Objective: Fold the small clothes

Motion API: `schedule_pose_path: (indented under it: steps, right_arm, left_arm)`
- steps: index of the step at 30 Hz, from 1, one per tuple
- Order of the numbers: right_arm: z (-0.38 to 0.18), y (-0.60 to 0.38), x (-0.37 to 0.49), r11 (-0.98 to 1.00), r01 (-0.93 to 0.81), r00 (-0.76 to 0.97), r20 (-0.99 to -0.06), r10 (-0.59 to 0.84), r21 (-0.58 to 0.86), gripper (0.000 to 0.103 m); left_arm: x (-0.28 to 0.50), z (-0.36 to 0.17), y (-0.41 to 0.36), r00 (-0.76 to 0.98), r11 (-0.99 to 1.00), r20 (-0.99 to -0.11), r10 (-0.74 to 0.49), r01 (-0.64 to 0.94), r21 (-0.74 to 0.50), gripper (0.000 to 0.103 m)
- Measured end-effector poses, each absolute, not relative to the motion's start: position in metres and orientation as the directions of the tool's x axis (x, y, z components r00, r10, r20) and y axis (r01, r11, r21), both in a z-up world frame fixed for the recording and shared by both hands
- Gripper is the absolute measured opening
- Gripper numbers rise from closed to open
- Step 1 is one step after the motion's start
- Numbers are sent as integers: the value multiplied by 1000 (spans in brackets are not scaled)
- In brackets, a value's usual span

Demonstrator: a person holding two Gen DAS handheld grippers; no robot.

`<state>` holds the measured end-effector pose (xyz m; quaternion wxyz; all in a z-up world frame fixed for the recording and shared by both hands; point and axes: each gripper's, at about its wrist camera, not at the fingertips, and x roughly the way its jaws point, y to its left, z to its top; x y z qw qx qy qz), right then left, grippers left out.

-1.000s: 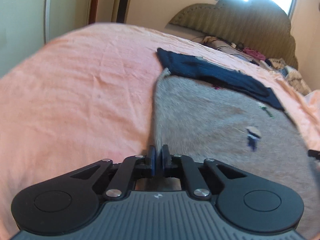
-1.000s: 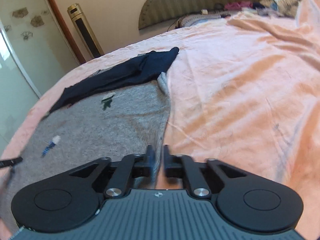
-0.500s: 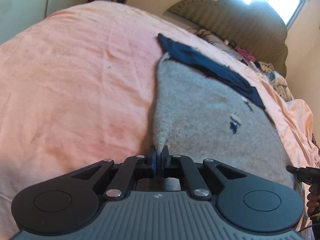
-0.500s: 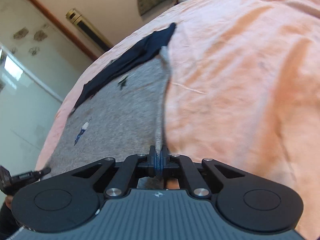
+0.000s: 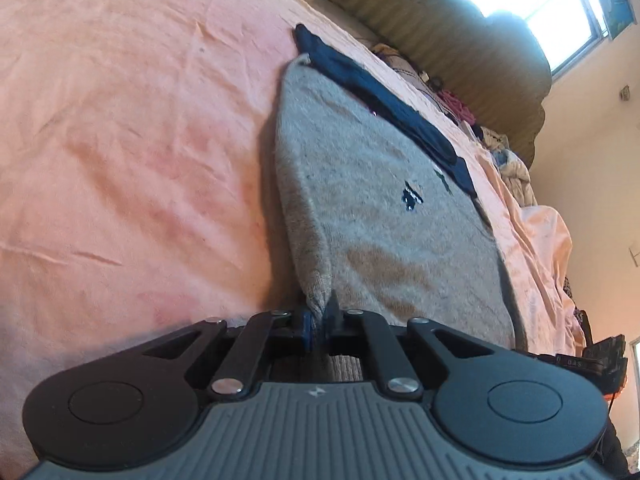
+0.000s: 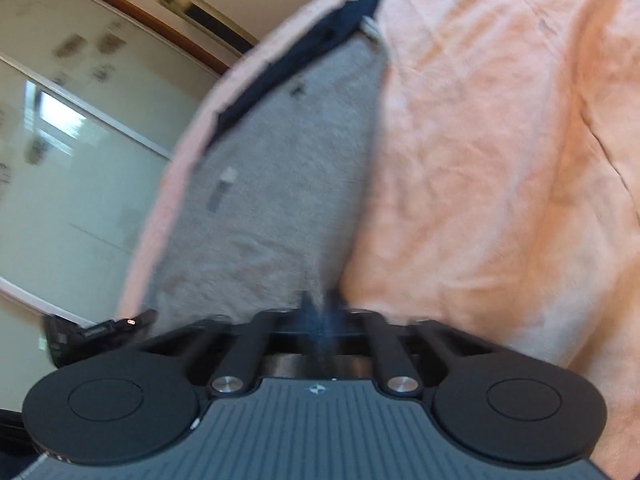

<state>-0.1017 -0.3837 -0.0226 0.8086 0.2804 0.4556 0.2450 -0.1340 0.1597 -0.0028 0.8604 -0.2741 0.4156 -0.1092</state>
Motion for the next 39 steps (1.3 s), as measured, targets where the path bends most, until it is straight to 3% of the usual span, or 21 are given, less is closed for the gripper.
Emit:
schedule_pose_path:
  steps: [2,6,8,10,12,13,15,17,19,20,21,26,30,31,32,33,34,35,38,39]
  right_arm:
    - [-11,-393,-110,738,-156,492,-596,634,657,10]
    - [-22,-413,-117,766,-97,504,-633,588,635,4]
    - [-30,-419,-119,718,-57,514,-596,616,693,5]
    - [-27,-420,-127,691,-63,518,-568,639,720,21]
    - [-24,-420,-138,638,-92,506,-516,691,764,65]
    - [-23,-418,-142,616,-103,491,-499,714,781,72]
    - [-25,-406,-144,607,-106,453,-505,735,788,76]
    - [-21,-394,-140,623,-110,445,-522,728,775,70]
    - [-25,-384,-134,664,-98,401,-582,708,741,25]
    - [-29,-382,-134,679,-101,384,-601,701,727,10]
    - [-28,-383,-136,673,-118,383,-592,709,730,10]
    - [-17,-412,-157,728,-100,432,-629,646,678,10]
    - [-28,-420,-157,685,-47,440,-600,668,727,7]
    - [-24,-419,-155,689,-50,439,-604,666,723,12]
    - [-16,-418,-152,700,-57,450,-608,654,712,26]
    - [-4,-419,-148,718,-62,486,-607,628,693,51]
    - [9,-418,-136,742,-68,540,-601,589,667,64]
    - [21,-418,-123,762,-83,587,-586,558,642,78]
    - [49,-398,-63,828,-81,706,-555,440,554,79]
    - [51,-385,-38,839,-86,722,-547,424,537,79]
  left_arm:
    - [-139,13,165,657,884,-677,-331,-34,-465,5]
    - [-145,9,184,633,900,-709,-310,-45,-434,5]
    - [-151,2,184,644,890,-689,-332,-28,-455,7]
    - [-156,3,188,635,852,-667,-390,-26,-523,12]
    - [-161,-1,193,618,796,-633,-467,-18,-605,44]
    - [-165,-3,193,625,770,-605,-493,-10,-638,51]
    - [-167,-4,188,642,753,-583,-499,-13,-658,65]
    - [-162,-2,173,646,777,-593,-480,0,-630,64]
    - [-157,1,163,643,804,-610,-463,14,-595,59]
    - [-155,2,160,634,824,-630,-449,21,-566,12]
    - [-152,0,158,602,836,-662,-446,17,-548,4]
    - [-165,6,167,588,898,-722,-364,17,-439,4]
    - [-161,8,176,566,885,-718,-405,47,-462,7]
    - [-159,16,180,558,886,-715,-420,80,-458,7]
    - [-157,27,187,580,896,-710,-401,85,-436,8]
    - [-152,41,195,618,911,-700,-360,70,-406,11]
    - [-145,57,202,662,928,-682,-310,56,-368,15]
    - [-136,72,204,708,941,-653,-268,46,-336,29]
    - [-86,102,181,842,970,-520,-141,14,-241,92]
    - [-67,104,162,872,979,-475,-117,20,-205,92]
